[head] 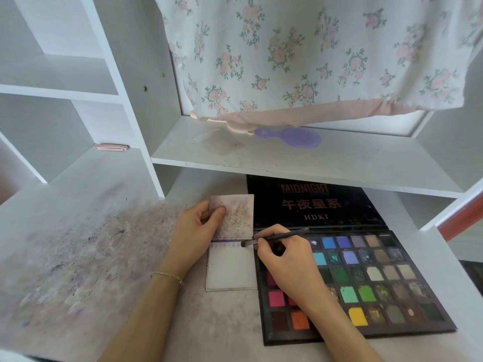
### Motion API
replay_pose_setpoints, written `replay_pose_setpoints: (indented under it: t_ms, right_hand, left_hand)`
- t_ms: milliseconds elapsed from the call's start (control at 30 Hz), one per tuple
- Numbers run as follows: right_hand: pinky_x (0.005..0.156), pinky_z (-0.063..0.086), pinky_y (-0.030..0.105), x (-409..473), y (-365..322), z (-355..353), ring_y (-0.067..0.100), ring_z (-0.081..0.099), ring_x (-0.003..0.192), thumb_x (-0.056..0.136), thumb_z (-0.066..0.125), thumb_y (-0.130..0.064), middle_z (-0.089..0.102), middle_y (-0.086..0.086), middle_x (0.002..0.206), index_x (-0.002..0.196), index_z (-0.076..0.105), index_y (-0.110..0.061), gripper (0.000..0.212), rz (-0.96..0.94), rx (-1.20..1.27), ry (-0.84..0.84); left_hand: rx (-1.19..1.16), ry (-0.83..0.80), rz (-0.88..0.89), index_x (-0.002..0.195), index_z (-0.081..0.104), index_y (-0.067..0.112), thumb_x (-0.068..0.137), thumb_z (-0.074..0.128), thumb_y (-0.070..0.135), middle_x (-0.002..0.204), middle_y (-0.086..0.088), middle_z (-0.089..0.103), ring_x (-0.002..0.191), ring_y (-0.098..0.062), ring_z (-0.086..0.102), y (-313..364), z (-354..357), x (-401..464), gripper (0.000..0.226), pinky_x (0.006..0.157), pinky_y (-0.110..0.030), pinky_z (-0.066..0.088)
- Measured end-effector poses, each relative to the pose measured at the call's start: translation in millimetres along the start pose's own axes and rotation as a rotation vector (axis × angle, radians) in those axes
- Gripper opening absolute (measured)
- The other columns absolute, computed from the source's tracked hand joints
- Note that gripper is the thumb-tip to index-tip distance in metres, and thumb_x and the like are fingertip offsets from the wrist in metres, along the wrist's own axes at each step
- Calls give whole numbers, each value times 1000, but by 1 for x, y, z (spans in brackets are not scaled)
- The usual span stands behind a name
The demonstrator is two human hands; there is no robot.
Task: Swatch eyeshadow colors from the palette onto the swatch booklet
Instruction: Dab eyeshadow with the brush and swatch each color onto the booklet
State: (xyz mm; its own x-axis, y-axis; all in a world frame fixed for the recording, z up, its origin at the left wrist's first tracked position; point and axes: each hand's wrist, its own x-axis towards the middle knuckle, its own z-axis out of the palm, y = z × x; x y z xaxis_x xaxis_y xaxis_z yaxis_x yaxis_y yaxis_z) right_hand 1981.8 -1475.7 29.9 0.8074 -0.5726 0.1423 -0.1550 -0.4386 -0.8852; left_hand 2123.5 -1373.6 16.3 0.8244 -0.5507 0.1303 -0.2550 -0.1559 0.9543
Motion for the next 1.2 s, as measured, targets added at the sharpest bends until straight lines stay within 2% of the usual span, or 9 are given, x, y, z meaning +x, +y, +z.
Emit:
replay_pose_setpoints:
  t_ms: [133, 267, 500, 633, 733, 833, 933, 1200]
  right_hand:
    - [49, 38, 6, 1, 0, 1, -8, 53, 56, 86, 57, -13, 53, -14, 56, 79, 59, -29, 17, -8, -17, 7]
    - [49, 38, 7, 0, 0, 0, -8, 53, 57, 85, 56, -13, 53, -14, 57, 78, 59, -28, 17, -8, -19, -6]
    - [50, 39, 8, 1, 2, 0, -9, 53, 58, 85, 56, -13, 53, -14, 59, 80, 60, -26, 15, -7, -23, -6]
    - [54, 39, 7, 1, 2, 1, -11, 52, 63, 87, 54, -15, 53, -15, 64, 83, 59, -26, 13, -18, -51, -14]
    - [56, 40, 7, 1, 4, 1, -11, 52, 65, 87, 55, -15, 55, -13, 70, 84, 59, -27, 13, -18, -54, -5]
    - [56, 39, 7, 1, 5, 1, -9, 51, 64, 86, 55, -16, 56, -10, 73, 83, 59, -27, 12, -19, -69, -13]
    - [61, 41, 6, 1, 5, 1, -9, 54, 73, 87, 55, -16, 59, -13, 75, 84, 58, -30, 15, -43, -66, 3]
    - [64, 47, 13, -2, 3, -8, 3, 61, 75, 87, 56, -12, 65, -10, 75, 84, 63, -27, 17, -50, 154, 89]
  left_hand:
    - [15, 3, 5, 86, 66, 4, 88, 56, 18, 83, -10, 71, 81, -24, 67, -1, 0, 1, 17, 73, -38, 55]
    - [11, -9, 12, 84, 66, 17, 89, 56, 19, 82, 5, 71, 77, -9, 67, -1, 1, 0, 11, 67, -21, 56]
    - [25, 0, 34, 81, 65, 20, 89, 56, 19, 79, 11, 69, 73, -2, 65, -1, 1, 0, 12, 59, -13, 52]
    - [40, 8, 28, 83, 66, 15, 88, 56, 21, 80, 4, 70, 74, -8, 66, -2, 1, 1, 13, 63, -21, 54]
    - [12, -2, 41, 81, 65, 23, 88, 56, 19, 79, 9, 70, 73, -3, 66, 0, 1, 0, 12, 61, -16, 53]
    - [-16, -11, 31, 83, 65, 20, 89, 56, 17, 81, 7, 70, 75, -5, 67, 0, 1, 0, 11, 64, -17, 54]
    - [3, -10, 50, 82, 64, 23, 89, 56, 18, 80, 8, 70, 74, -3, 66, 1, 1, 0, 12, 61, -14, 52]
    - [-36, -19, 60, 83, 65, 24, 89, 56, 17, 80, 9, 70, 73, -2, 66, 1, 1, 0, 13, 63, -13, 51]
